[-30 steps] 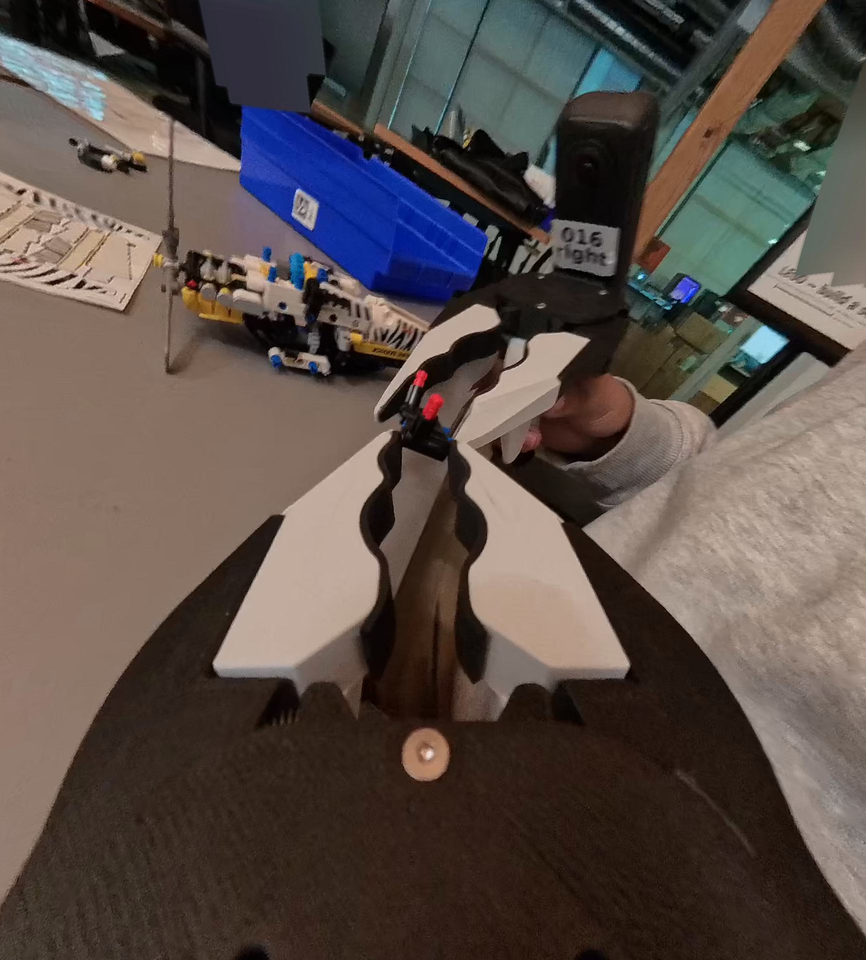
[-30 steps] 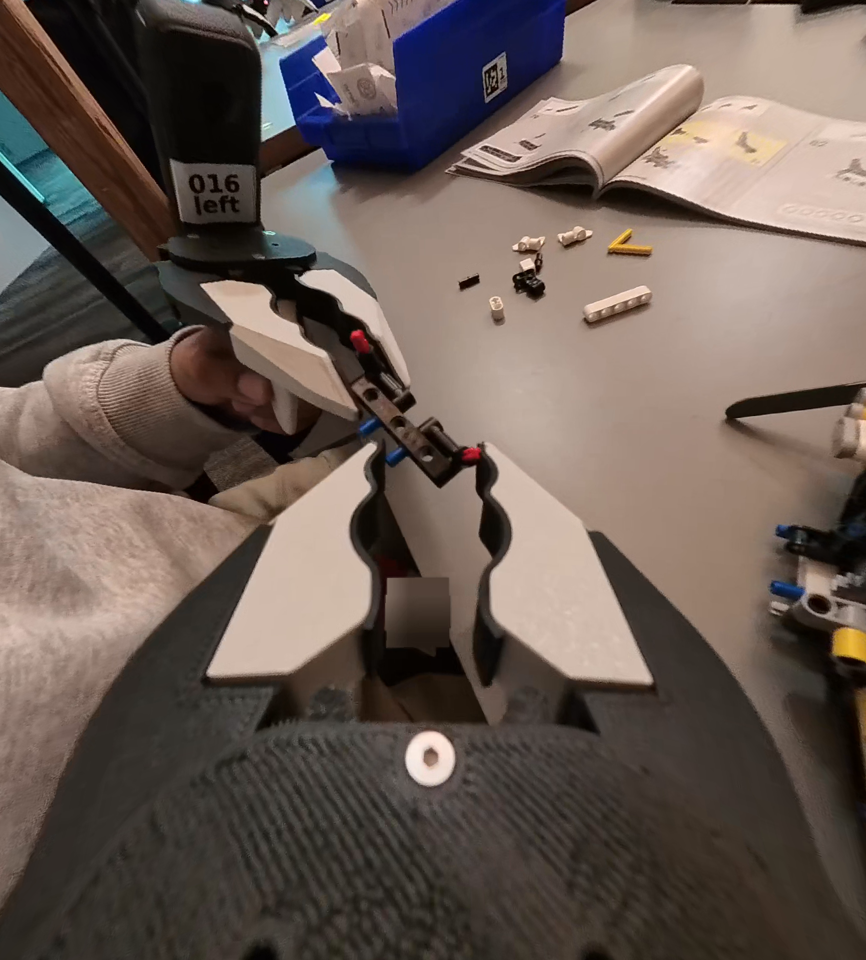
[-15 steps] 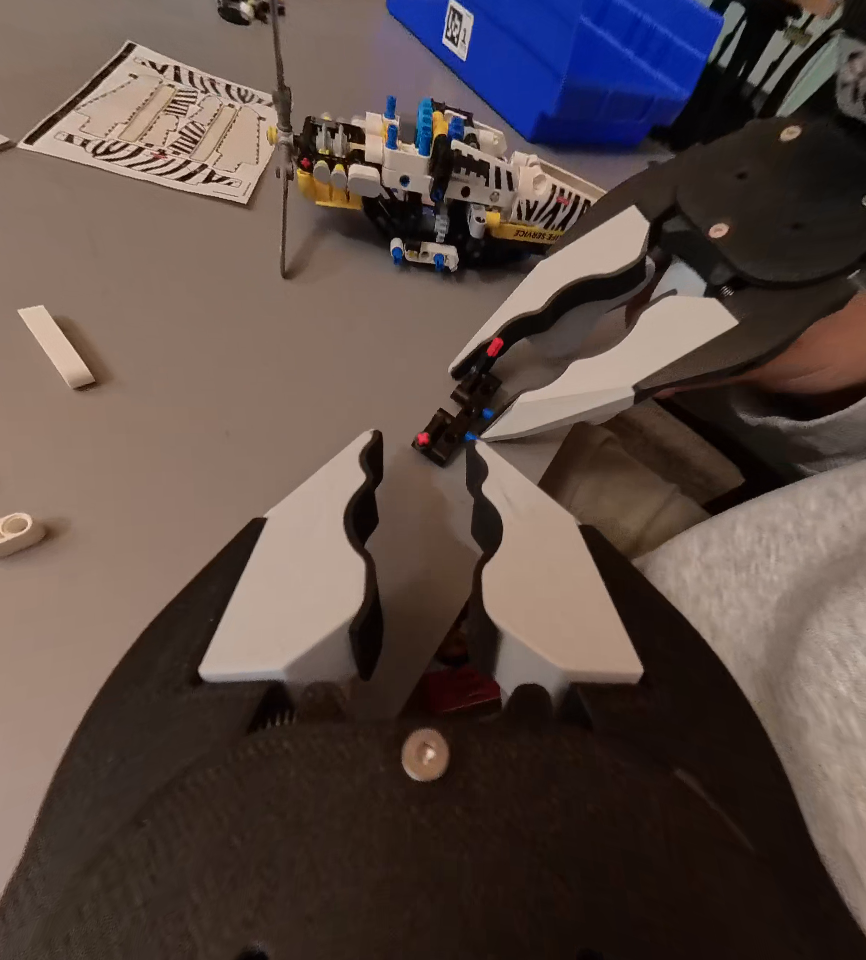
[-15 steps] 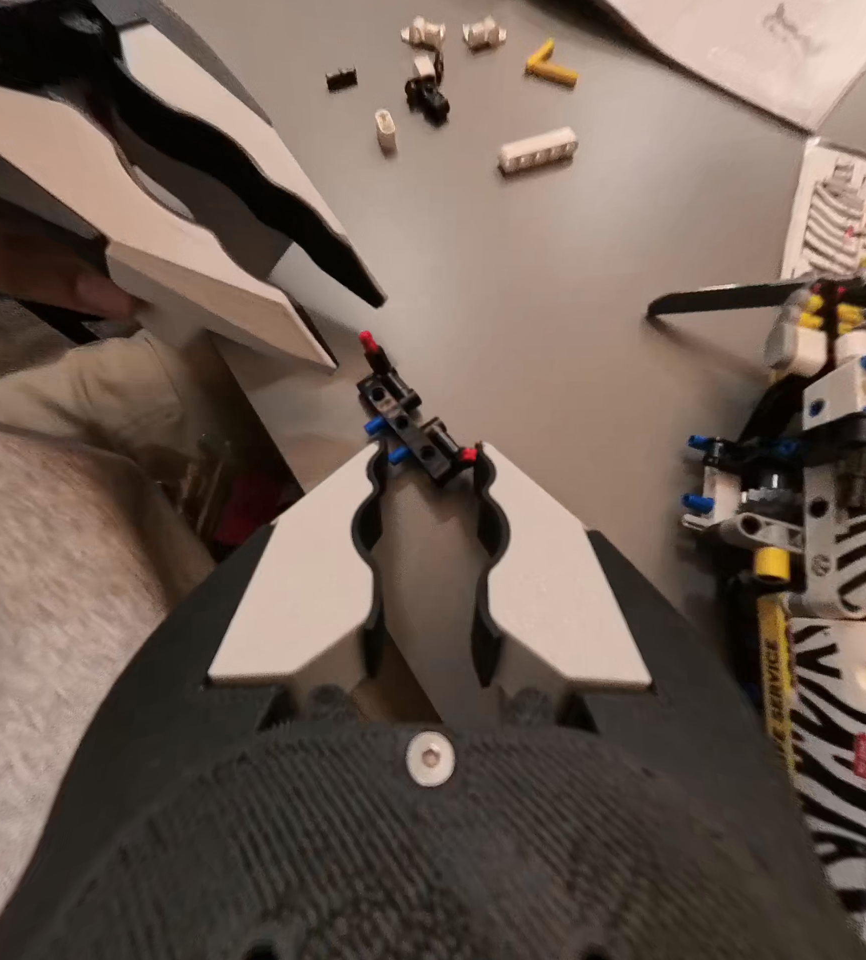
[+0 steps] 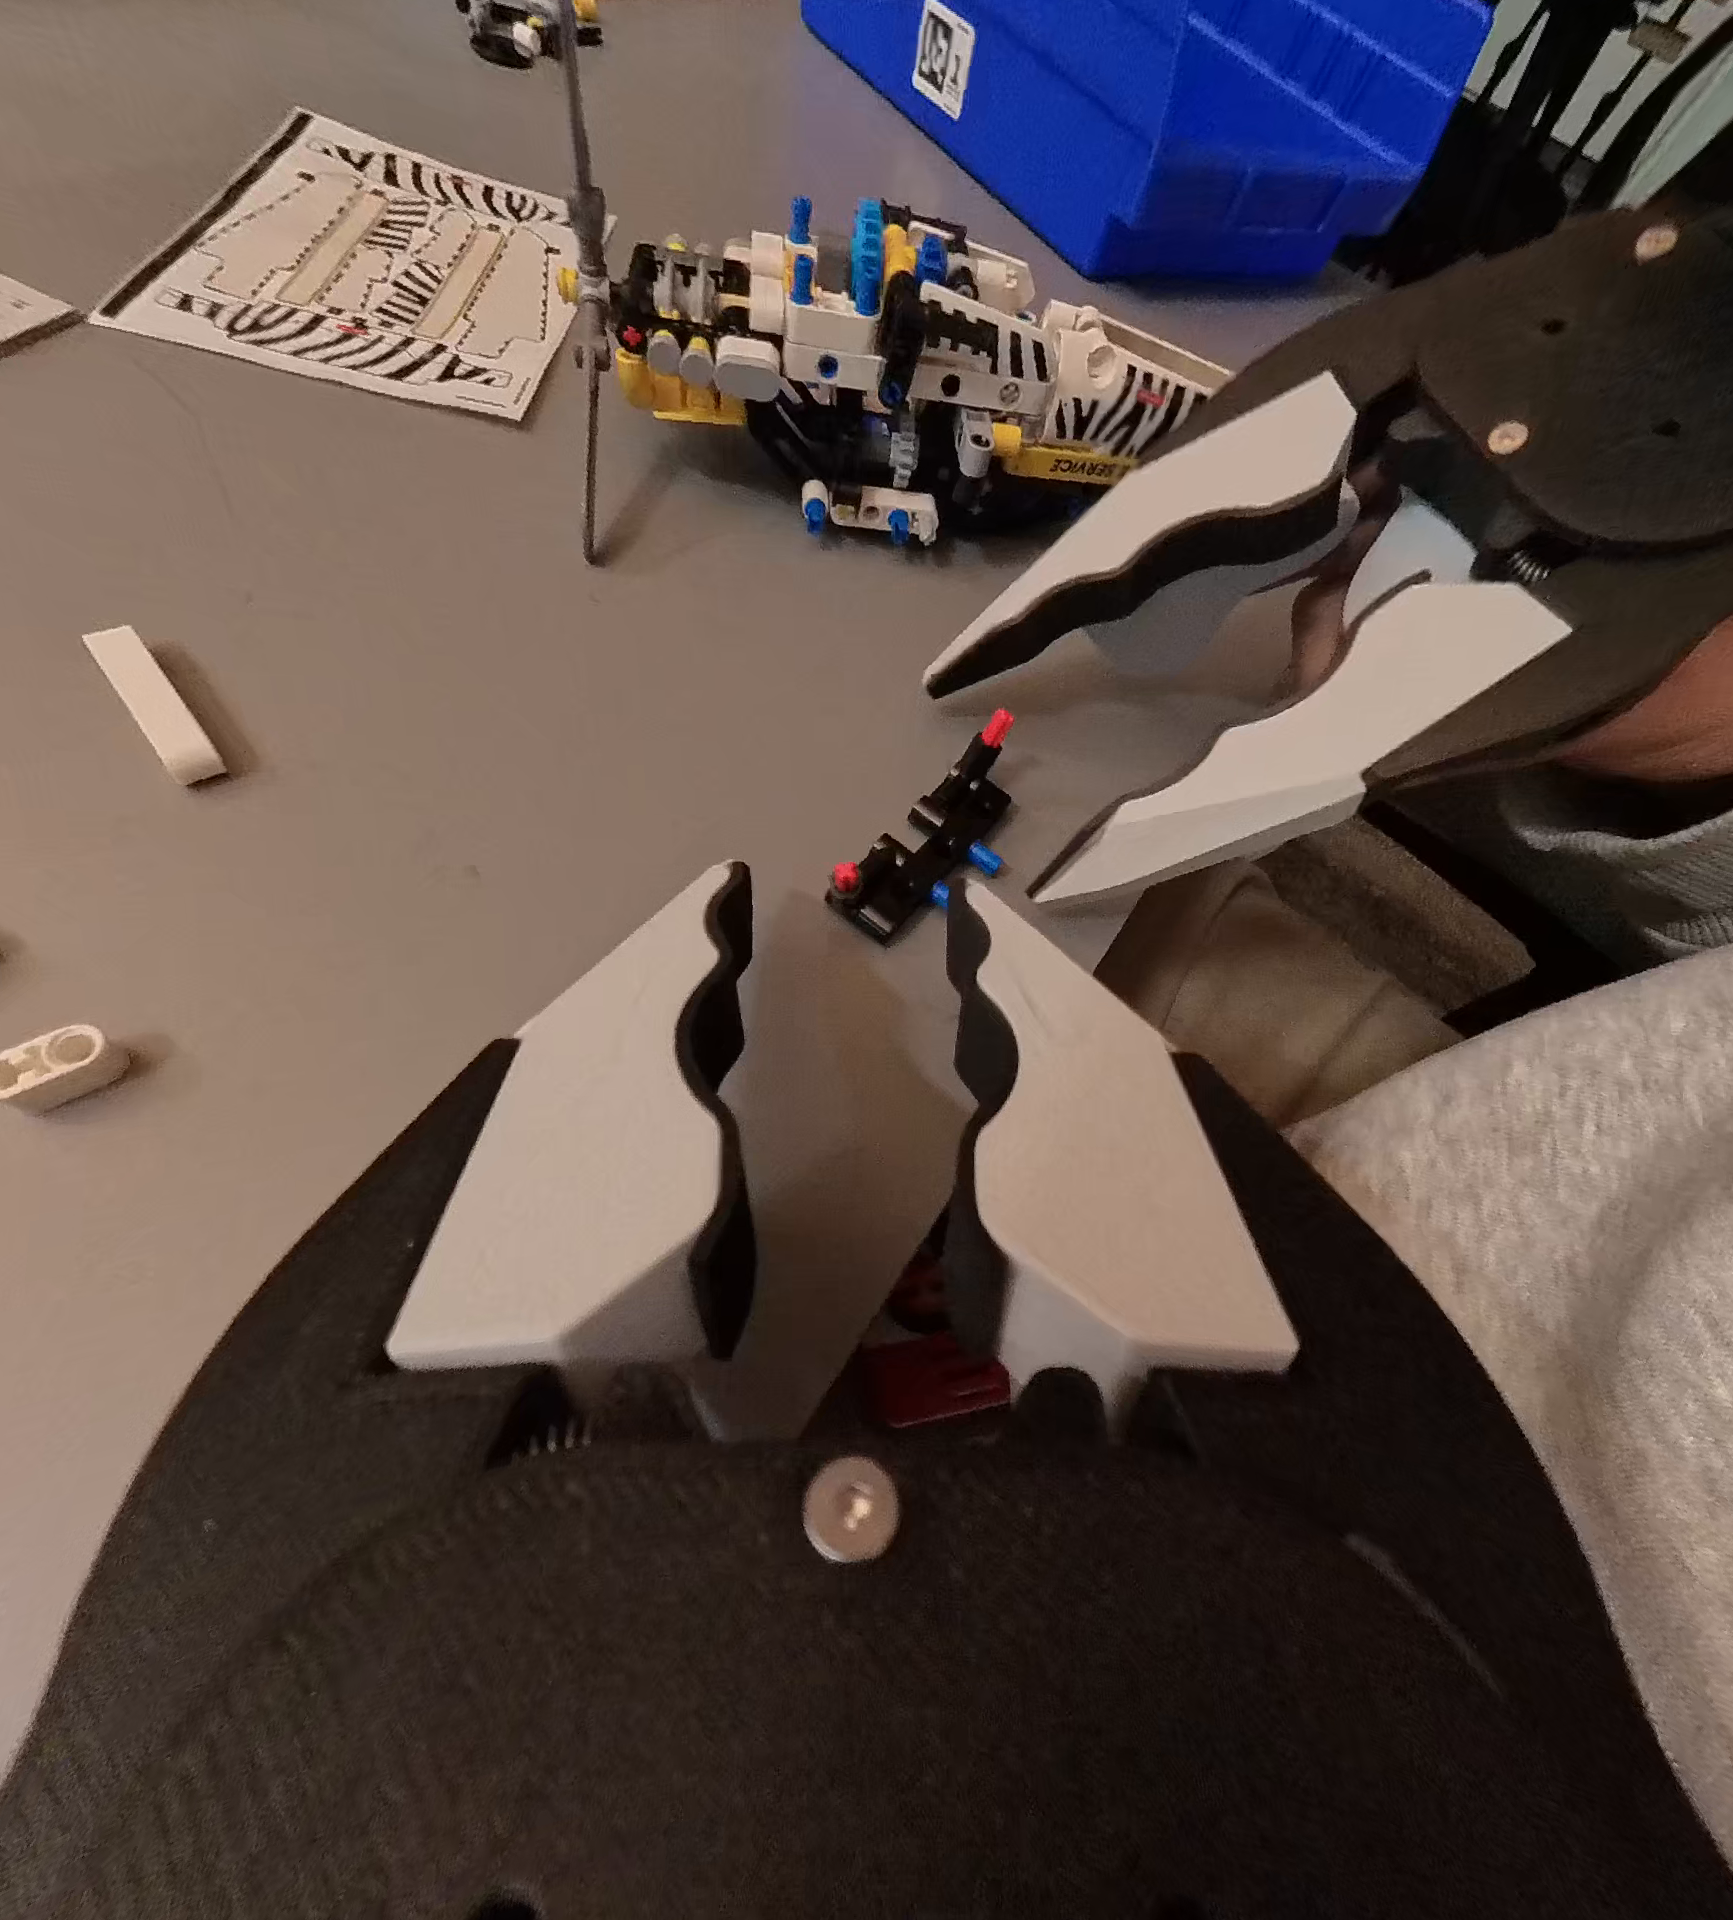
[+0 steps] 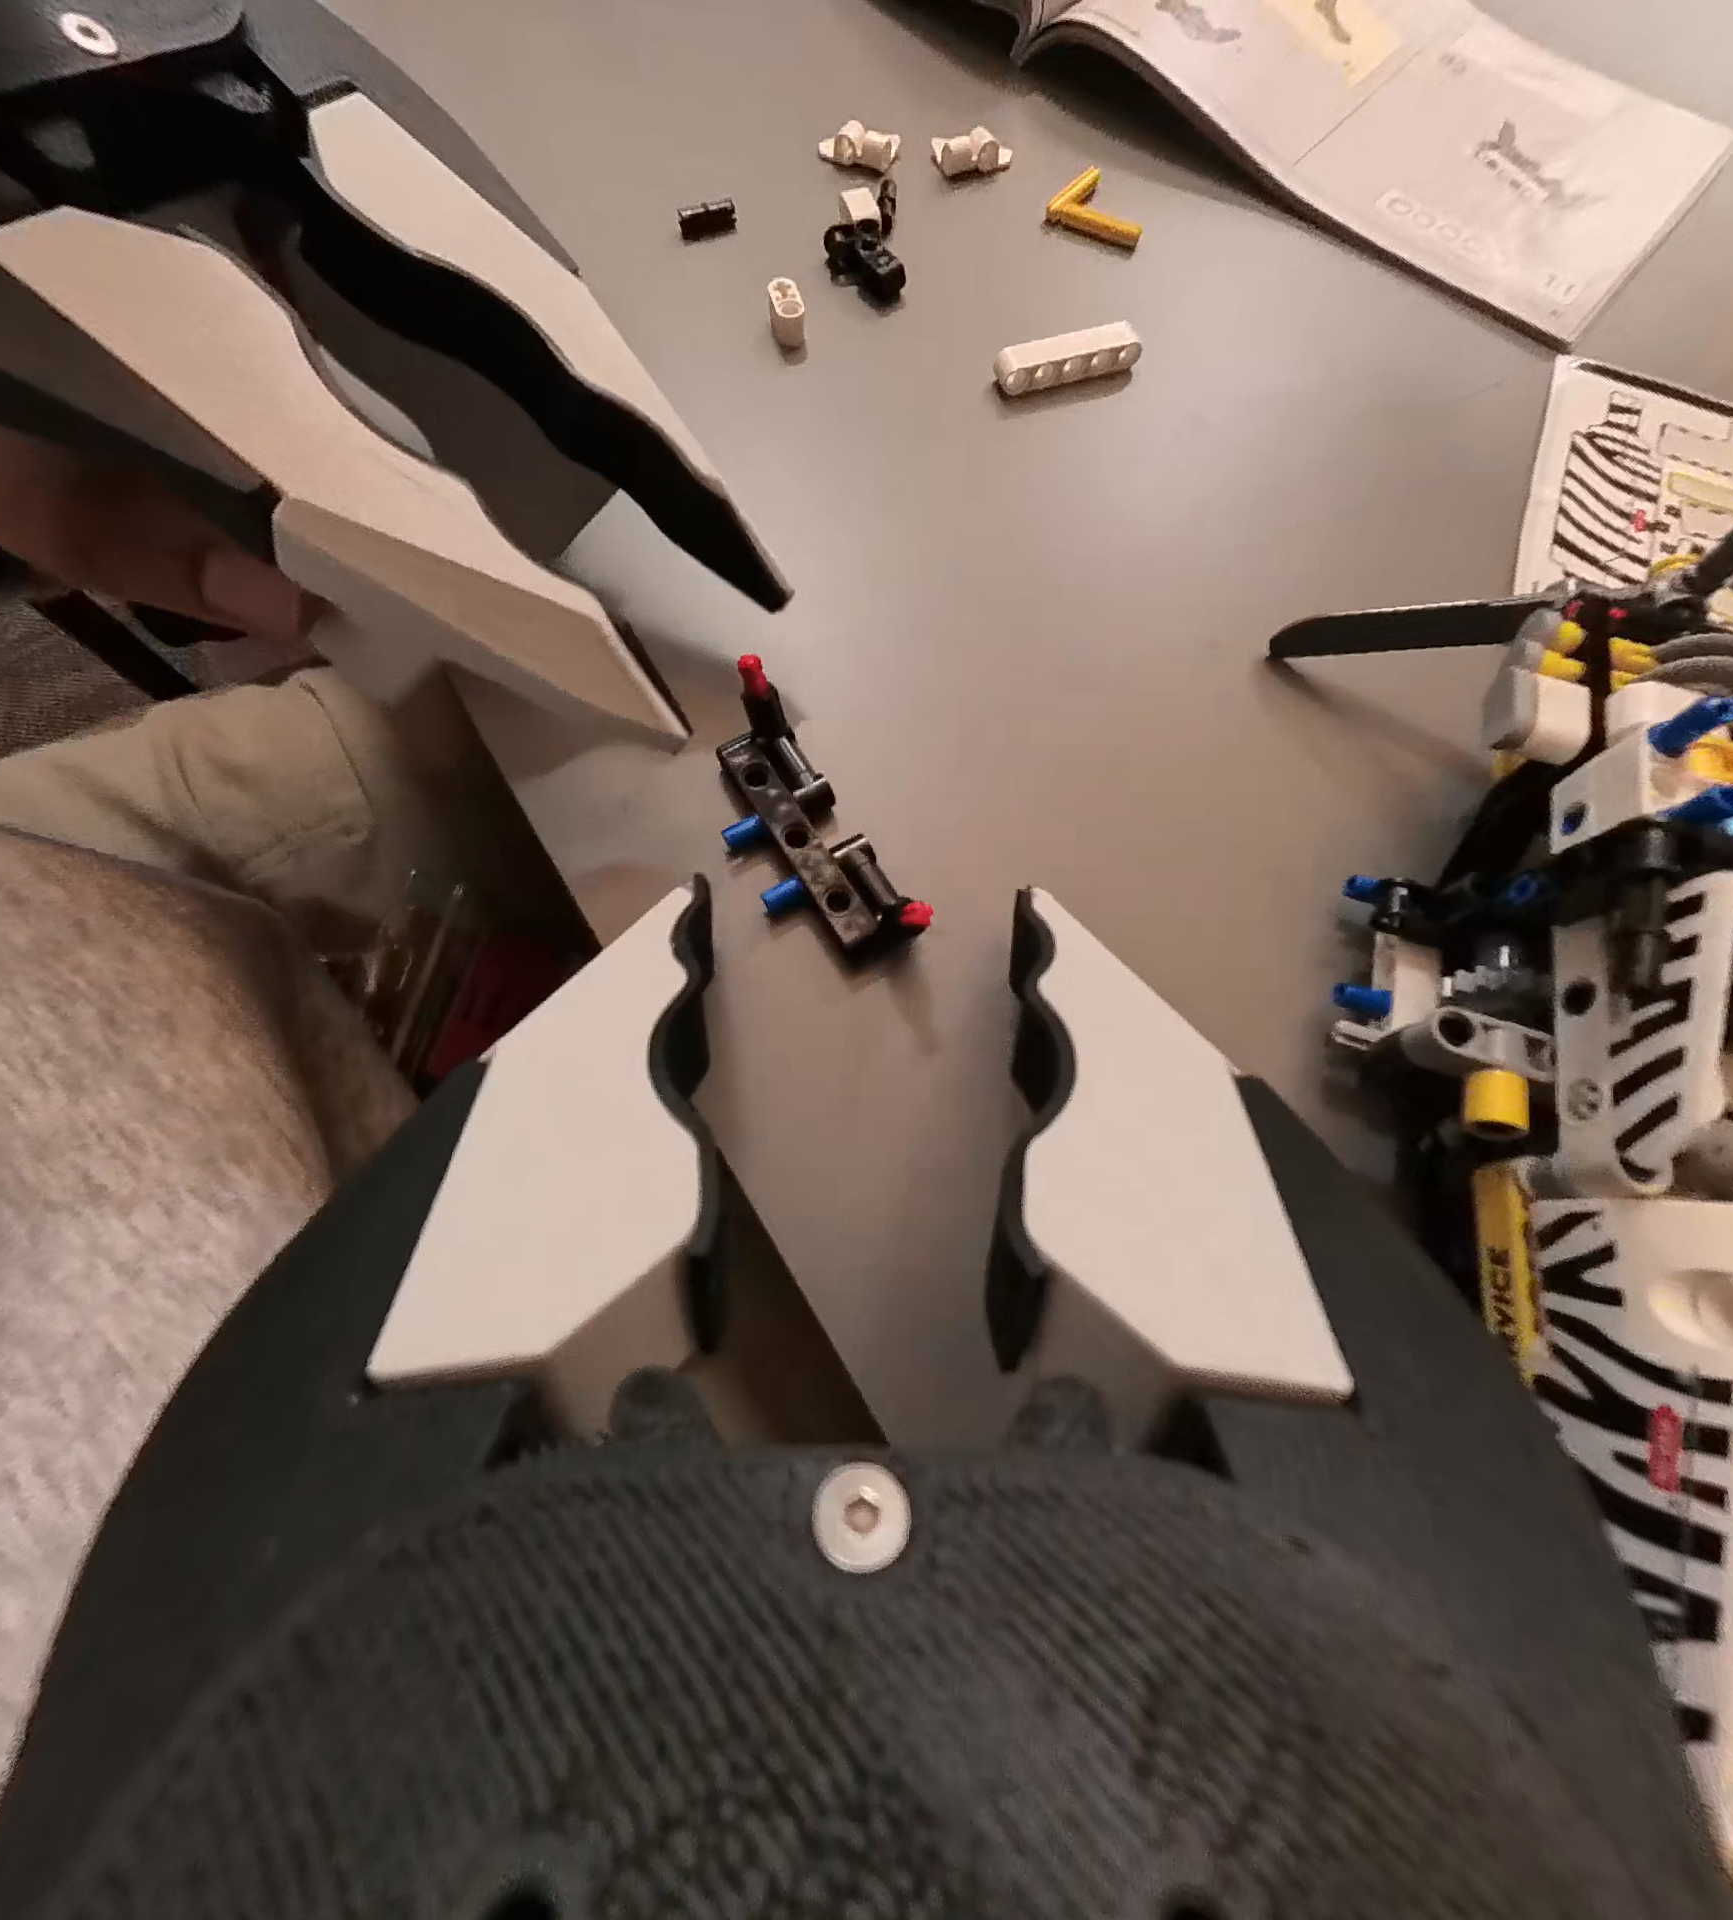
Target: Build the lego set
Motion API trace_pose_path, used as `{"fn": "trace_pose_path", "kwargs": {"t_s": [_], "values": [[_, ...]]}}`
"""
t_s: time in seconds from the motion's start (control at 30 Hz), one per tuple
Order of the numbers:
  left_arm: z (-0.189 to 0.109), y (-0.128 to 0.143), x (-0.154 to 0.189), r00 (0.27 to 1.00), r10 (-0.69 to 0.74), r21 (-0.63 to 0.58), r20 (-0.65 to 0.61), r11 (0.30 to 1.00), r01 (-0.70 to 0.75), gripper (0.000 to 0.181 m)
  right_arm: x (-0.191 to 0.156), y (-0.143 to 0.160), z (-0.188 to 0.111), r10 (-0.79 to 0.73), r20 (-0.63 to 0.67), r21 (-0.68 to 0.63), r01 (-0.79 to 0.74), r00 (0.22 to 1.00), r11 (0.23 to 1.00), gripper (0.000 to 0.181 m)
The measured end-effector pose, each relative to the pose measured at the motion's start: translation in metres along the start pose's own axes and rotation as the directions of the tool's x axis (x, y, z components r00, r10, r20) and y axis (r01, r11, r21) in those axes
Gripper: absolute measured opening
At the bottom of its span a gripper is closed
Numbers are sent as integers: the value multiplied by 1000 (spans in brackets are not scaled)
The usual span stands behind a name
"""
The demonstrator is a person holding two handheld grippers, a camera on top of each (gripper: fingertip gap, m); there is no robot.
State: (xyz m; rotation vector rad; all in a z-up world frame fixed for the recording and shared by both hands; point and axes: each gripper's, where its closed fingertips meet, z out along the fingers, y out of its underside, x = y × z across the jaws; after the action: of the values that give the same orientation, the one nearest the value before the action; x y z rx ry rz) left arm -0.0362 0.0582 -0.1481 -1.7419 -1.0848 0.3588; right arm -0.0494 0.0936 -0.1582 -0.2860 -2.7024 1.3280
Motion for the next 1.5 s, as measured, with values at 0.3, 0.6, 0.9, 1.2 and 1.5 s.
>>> {"fn": "trace_pose_path", "kwargs": {"t_s": [0.3, 0.6, 0.9, 1.2, 1.5], "values": [[-35, -25, -35, 986, -162, 192, 49, 970, 150, 42, -3, 4, 3, 3, -8, 28, -2, 1000, 1000, 63], [-105, -66, -67, 949, -315, 490, -31, 822, 289, 32, 0, -42, -25, -69, -121, 240, 96, 990, 966, 62], [-144, -59, -109, 864, -225, 418, 449, 908, 19, 0, -2, -61, -30, -22, -181, 366, 89, 983, 926, 57], [-113, -53, -90, 908, -293, 472, 299, 872, 126, 17, -23, -82, -22, 81, -110, 464, -21, 991, 886, 0], [-105, -62, -74, 932, -224, 471, 285, 880, 68, 59, -54, -96, -8, -1, -68, 480, 33, 998, 877, 0]]}}
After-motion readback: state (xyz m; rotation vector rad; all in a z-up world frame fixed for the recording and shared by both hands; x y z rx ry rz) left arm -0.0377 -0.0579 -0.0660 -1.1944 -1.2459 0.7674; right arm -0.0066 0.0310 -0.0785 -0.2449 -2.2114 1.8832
